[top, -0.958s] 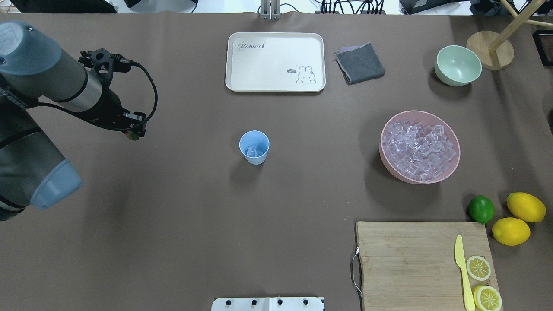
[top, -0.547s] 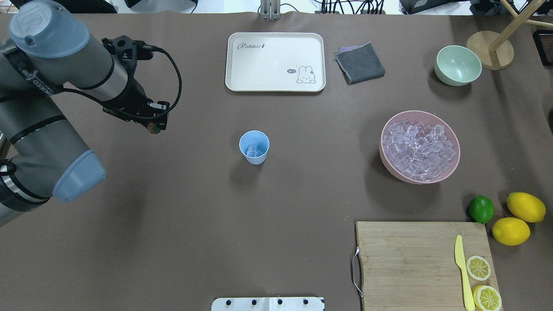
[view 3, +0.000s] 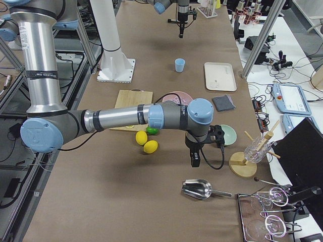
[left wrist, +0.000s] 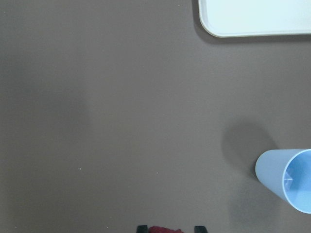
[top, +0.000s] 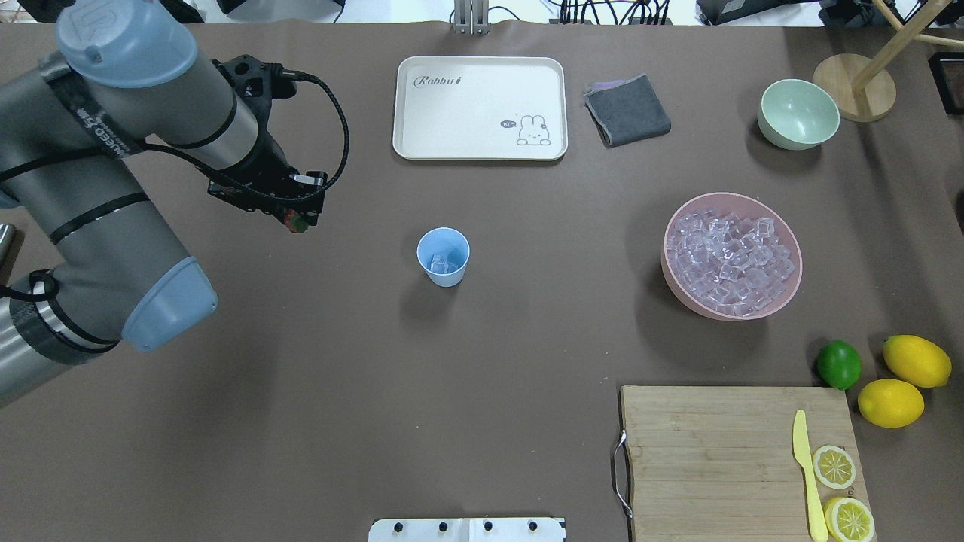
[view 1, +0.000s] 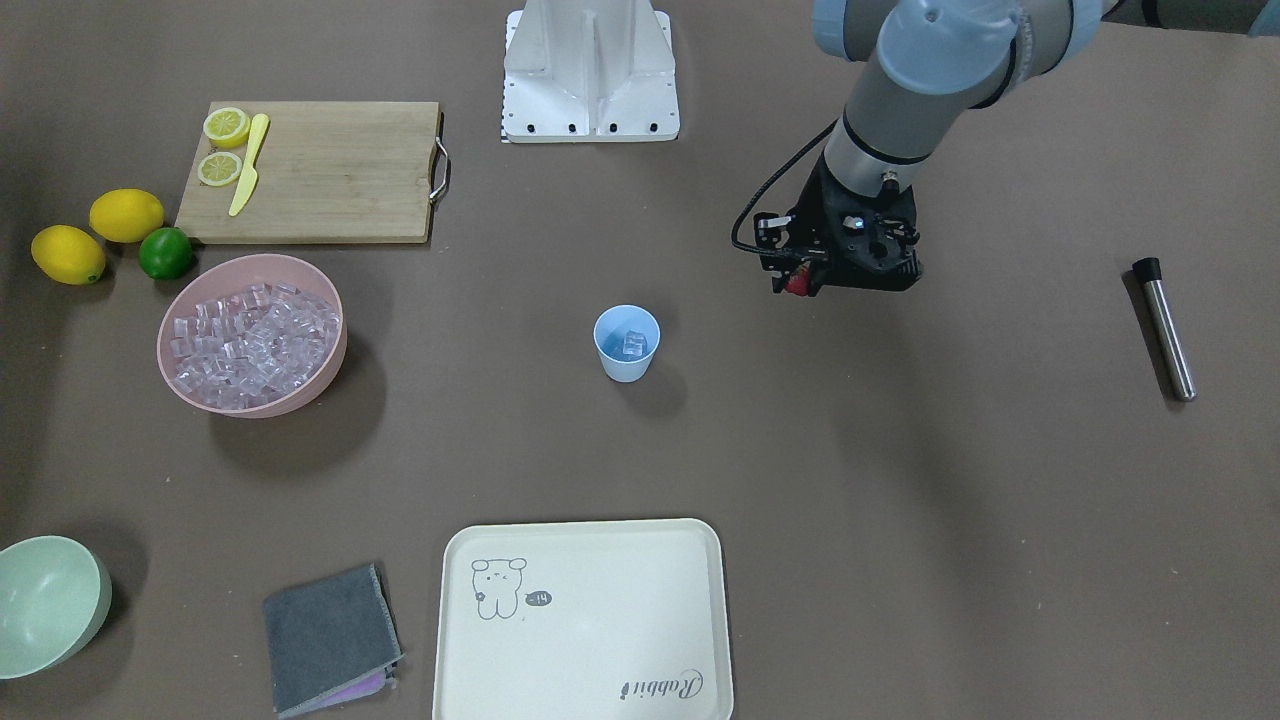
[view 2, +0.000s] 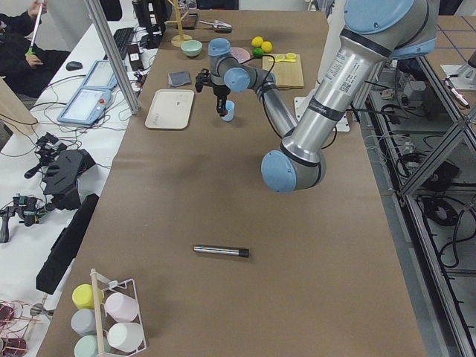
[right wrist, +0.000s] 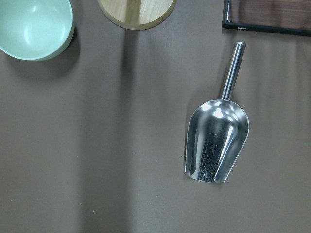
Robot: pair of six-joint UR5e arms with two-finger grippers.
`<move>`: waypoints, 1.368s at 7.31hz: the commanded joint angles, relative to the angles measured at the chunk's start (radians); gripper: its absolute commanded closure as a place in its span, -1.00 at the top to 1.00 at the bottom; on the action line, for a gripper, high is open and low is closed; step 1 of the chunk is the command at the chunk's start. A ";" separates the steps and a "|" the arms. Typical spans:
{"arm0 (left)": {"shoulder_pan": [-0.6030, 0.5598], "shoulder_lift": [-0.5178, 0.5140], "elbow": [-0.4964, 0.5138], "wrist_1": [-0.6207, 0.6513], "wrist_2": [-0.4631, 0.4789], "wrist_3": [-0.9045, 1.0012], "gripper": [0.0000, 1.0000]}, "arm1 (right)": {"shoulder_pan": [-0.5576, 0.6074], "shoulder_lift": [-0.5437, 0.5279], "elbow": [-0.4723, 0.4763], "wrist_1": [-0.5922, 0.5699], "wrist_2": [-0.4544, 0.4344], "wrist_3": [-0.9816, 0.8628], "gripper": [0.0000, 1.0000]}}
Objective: Mash ice and strawberries in cup
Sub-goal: 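Carry the strawberry with the left gripper over the light-blue cup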
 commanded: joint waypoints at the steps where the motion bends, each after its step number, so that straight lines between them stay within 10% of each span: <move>1: 0.066 -0.151 0.114 0.011 0.044 -0.122 -0.26 | 0.000 0.000 0.007 0.003 0.003 0.005 0.99; 7: 0.134 -0.290 0.398 -0.177 0.134 -0.204 -0.26 | 0.000 -0.014 0.030 0.003 0.005 0.002 0.99; 10: 0.147 -0.250 0.377 -0.252 0.149 -0.255 -0.24 | 0.000 -0.012 0.028 0.003 0.005 0.003 0.99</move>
